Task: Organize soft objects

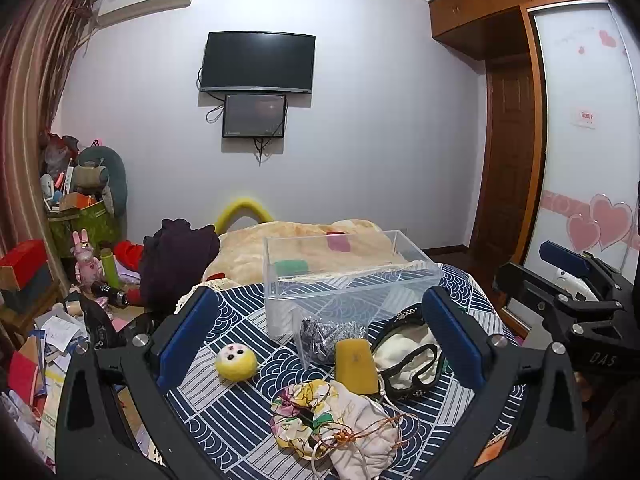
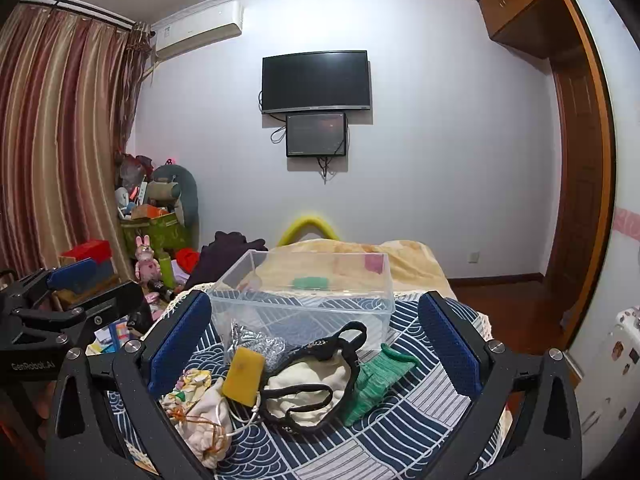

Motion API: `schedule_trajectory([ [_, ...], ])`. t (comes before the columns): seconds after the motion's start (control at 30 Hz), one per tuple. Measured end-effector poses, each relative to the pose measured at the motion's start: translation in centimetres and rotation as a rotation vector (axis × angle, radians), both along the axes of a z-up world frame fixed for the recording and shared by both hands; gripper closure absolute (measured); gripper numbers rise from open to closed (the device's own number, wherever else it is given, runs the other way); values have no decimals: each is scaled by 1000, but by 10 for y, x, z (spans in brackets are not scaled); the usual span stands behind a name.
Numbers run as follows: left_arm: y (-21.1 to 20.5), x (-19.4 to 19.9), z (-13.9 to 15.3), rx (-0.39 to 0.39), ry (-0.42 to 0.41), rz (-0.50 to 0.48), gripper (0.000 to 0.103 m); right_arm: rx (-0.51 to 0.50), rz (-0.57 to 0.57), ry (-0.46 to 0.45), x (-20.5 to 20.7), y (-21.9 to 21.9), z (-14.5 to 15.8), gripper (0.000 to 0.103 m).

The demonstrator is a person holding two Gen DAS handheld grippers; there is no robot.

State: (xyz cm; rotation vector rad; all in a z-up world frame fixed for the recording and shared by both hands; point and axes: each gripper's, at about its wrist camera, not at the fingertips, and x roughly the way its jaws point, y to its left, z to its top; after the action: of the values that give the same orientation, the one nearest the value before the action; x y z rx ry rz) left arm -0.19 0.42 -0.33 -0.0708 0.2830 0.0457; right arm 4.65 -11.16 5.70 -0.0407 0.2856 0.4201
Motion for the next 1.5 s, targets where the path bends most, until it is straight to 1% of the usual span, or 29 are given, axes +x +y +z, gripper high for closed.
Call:
schedule_trajectory([
  [0.47,0,3,-1,-10,19,-1,0,2,1,-2,-1,-1,0,0],
  [1.5,-2,0,1,3,13,2,0,9,5,-1,-3,-2,0,0],
])
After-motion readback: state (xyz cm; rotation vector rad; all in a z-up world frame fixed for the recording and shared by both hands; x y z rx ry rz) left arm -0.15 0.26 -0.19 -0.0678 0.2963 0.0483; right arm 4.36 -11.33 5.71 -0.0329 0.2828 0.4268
